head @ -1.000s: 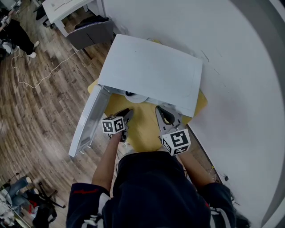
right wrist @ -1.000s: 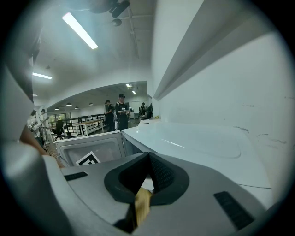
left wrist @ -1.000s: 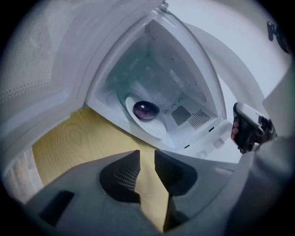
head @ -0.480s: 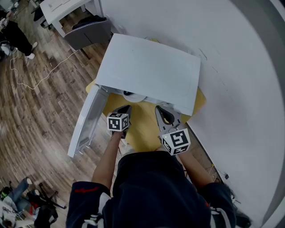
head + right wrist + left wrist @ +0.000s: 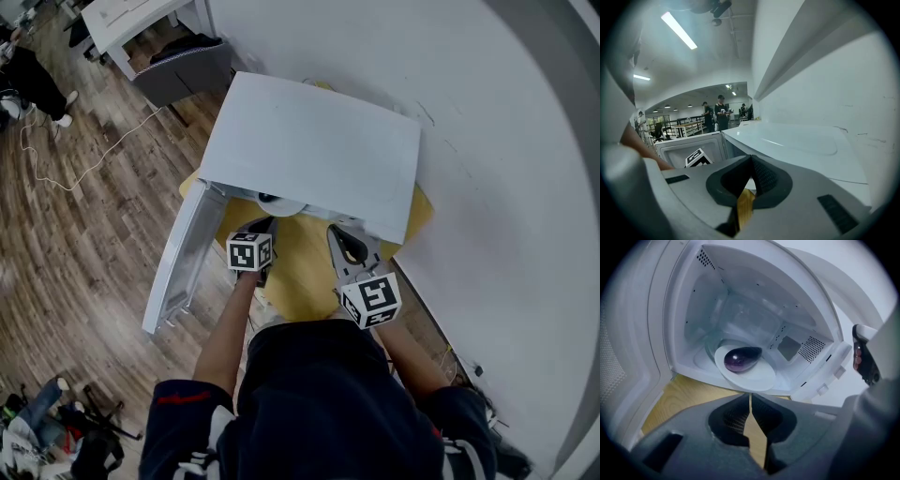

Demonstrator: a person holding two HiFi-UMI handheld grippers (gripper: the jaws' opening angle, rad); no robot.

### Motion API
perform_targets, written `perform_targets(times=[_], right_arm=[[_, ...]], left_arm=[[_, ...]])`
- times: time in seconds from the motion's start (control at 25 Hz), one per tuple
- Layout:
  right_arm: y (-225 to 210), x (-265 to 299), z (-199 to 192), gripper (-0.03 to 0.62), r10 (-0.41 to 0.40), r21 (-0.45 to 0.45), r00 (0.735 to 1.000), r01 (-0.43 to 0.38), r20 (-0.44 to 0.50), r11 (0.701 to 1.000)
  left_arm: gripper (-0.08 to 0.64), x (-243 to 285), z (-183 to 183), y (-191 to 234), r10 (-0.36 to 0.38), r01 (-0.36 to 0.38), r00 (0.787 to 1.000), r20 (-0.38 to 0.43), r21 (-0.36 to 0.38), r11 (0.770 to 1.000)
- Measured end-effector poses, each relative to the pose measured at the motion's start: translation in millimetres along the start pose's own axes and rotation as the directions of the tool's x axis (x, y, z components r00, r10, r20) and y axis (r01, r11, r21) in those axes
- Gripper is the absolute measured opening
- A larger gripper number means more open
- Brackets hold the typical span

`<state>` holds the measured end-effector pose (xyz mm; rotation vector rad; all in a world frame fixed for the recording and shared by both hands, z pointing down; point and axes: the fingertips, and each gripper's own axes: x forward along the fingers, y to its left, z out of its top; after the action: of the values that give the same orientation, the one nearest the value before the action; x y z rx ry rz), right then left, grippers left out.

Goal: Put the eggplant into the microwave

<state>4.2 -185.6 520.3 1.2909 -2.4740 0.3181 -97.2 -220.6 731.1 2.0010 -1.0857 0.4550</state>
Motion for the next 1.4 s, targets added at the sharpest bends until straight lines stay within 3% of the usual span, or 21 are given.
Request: perform_targets(times=[0.8,1.4], right_arm=[[-9.4,-2.0,-10.0,0.012,-0.024,0.009,0.999,0.024,-0.024,1.0],[-5.6,2.2,-4.6,0.012,-0.006,0.001,1.0,0.006,-0.016,1.0]], left_arm=[[0.029,22.4,29.7,6.0,-0.002,0.003,0.999,-0.036,0.008,1.0],[0.028,8.7,20.1,1.3,0.007,-0.005,0.998,-0.056,0.042,0.999]])
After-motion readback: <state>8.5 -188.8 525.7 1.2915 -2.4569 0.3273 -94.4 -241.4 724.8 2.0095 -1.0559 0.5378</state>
